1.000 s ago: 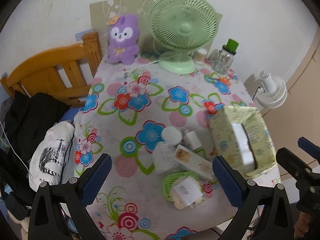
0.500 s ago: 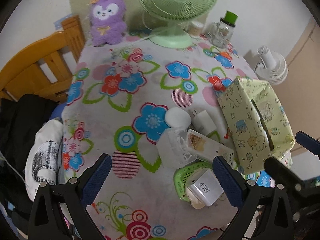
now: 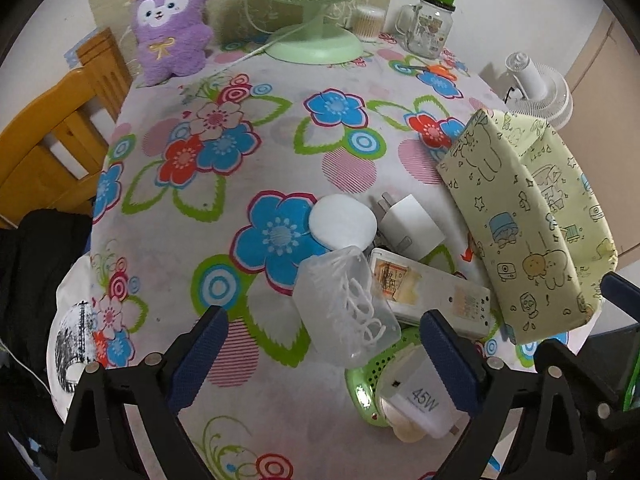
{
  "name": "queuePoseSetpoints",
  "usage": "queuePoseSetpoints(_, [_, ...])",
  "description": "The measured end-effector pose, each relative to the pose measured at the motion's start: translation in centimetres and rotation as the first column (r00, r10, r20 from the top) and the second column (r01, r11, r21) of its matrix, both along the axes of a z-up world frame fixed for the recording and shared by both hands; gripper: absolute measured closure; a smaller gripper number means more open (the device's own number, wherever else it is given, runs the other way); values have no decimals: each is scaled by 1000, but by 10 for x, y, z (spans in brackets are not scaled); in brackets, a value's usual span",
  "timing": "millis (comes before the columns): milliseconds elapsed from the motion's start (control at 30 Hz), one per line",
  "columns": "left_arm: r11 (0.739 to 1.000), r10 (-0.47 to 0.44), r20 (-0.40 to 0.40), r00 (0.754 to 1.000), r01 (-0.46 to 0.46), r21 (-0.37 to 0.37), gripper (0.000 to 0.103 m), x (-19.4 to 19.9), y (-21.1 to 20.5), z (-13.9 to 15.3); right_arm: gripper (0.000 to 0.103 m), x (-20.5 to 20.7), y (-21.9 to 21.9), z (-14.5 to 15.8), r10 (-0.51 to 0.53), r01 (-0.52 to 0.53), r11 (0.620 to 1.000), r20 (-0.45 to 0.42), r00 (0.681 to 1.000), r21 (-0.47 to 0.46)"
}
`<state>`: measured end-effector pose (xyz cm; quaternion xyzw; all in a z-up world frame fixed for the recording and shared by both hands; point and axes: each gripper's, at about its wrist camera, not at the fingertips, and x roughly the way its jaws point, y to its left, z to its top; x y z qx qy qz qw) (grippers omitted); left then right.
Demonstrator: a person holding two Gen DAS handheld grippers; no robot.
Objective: Organize rigid objects
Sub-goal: 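Move both tools toward the clear cable box and white power strip, then grasp the clear cable box with the left tool while the right tool grasps the white power strip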
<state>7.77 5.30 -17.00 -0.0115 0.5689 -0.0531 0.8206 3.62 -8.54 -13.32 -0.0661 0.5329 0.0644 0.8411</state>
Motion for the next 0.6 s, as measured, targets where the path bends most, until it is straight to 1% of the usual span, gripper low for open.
queuePoseSetpoints(100, [1000, -15, 5, 1000, 14, 17, 13, 3, -4, -4, 8, 2, 0, -3, -8, 8, 1000, 2, 1000, -4])
queuePoseSetpoints(167, [999, -22, 6, 1000, 22, 27, 18, 5, -6, -7, 8, 3, 0, -4, -13, 13, 1000, -2, 1000, -2])
queuePoseSetpoints(233, [999, -23, 3, 1000, 23, 28, 27, 6, -6, -10, 8, 4, 0, -6, -16, 16, 1000, -5, 1000, -1])
queuePoseSetpoints(267, [999, -18, 1, 1000, 18, 29, 29, 7, -5, -11, 8, 5, 1, -7, -16, 16, 1000, -8, 1000, -2])
queuePoseSetpoints(300, [999, -18, -2, 1000, 18, 36, 31, 8, -5, -13, 8, 6, 1, -8, -15, 15, 1000, -10, 1000, -3])
queuePoseSetpoints(367, [998, -29, 3, 1000, 28, 56, 31, 8, -6, -14, 8, 7, 2, -9, -14, 14, 1000, -14, 1000, -5])
queuePoseSetpoints(400, [997, -38, 5, 999, 38, 66, 34, 7, -6, -15, 8, 8, 3, -9, -11, 11, 1000, -16, 1000, -5])
queuePoseSetpoints(467, [996, -55, 3, 998, 54, 71, 42, 7, -7, -17, 8, 9, 5, -10, -6, 6, 1000, -21, 1000, -7])
queuePoseSetpoints(500, [996, -57, -2, 998, 57, 73, 48, 7, -6, -18, 8, 10, 6, -10, -4, 4, 1000, -21, 1000, -7])
queuePoseSetpoints(533, [996, -56, -6, 998, 56, 71, 53, 8, -5, -19, 8, 11, 8, -10, -2, 2, 1000, -19, 1000, -7])
queuePoseSetpoints(567, [996, -53, -10, 999, 53, 68, 55, 8, -3, -19, 8, 11, 9, -10, 1, -1, 1000, -20, 1000, -8])
queuePoseSetpoints(600, [997, -48, -10, 999, 48, 64, 61, 8, -1, -20, 8, 12, 10, -10, 3, -3, 1000, -20, 1000, -8])
